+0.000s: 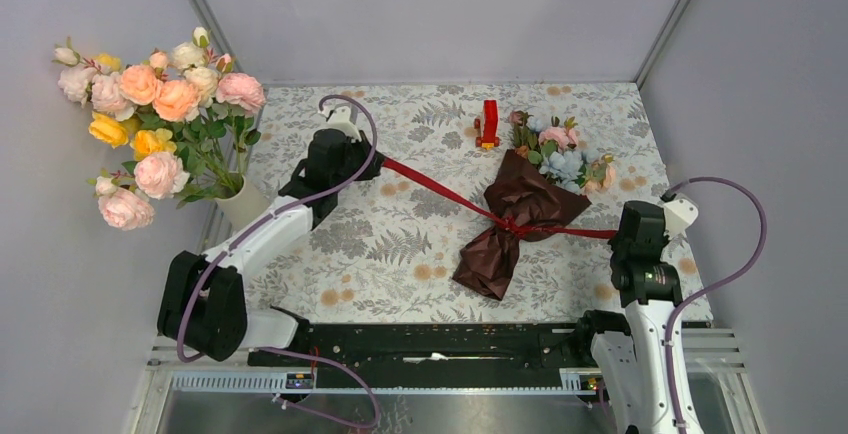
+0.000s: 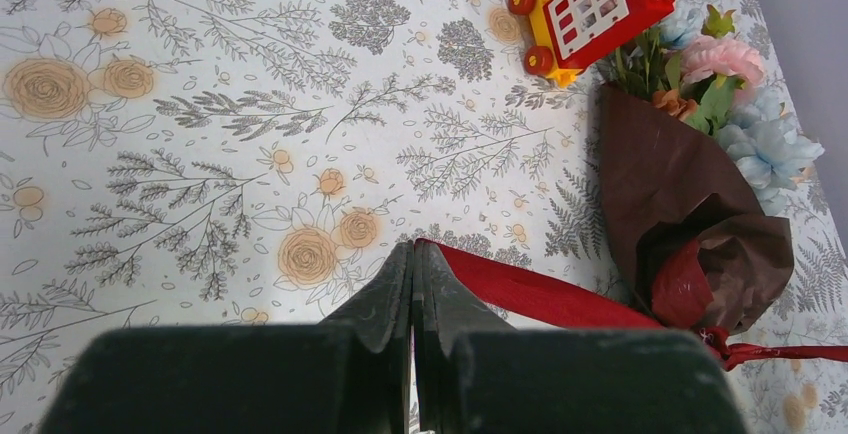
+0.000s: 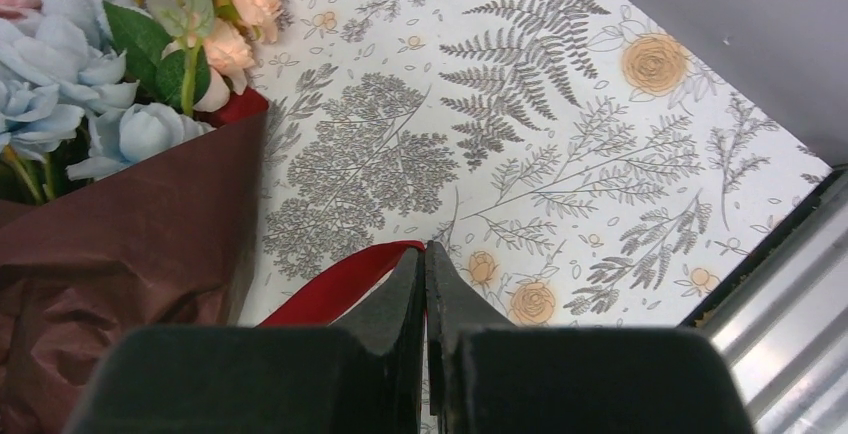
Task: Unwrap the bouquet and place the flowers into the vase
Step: Untie the ribbon from the wrapping paper.
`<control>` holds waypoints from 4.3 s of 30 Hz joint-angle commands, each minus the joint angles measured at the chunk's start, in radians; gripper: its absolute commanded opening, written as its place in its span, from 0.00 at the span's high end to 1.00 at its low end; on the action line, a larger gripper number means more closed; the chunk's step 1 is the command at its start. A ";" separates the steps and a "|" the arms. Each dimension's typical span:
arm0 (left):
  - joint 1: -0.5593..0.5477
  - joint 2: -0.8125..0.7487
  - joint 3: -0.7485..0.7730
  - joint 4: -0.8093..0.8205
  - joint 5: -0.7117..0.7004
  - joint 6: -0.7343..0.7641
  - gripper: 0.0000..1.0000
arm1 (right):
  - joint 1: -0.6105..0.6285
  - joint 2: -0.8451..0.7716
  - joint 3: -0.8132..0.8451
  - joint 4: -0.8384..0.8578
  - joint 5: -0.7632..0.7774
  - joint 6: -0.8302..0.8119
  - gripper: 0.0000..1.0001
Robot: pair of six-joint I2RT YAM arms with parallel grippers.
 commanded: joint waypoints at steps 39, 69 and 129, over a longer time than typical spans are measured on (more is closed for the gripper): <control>0.039 -0.261 0.181 -0.326 -0.238 0.097 1.00 | -0.012 -0.145 0.134 -0.119 0.284 0.032 1.00; -0.103 -0.232 0.392 -0.773 0.117 0.258 0.13 | -0.004 0.019 0.076 0.019 -0.800 -0.045 0.35; -0.074 -0.278 0.174 -0.683 -0.014 0.346 0.10 | 0.853 0.512 -0.050 0.484 -0.037 -0.067 0.71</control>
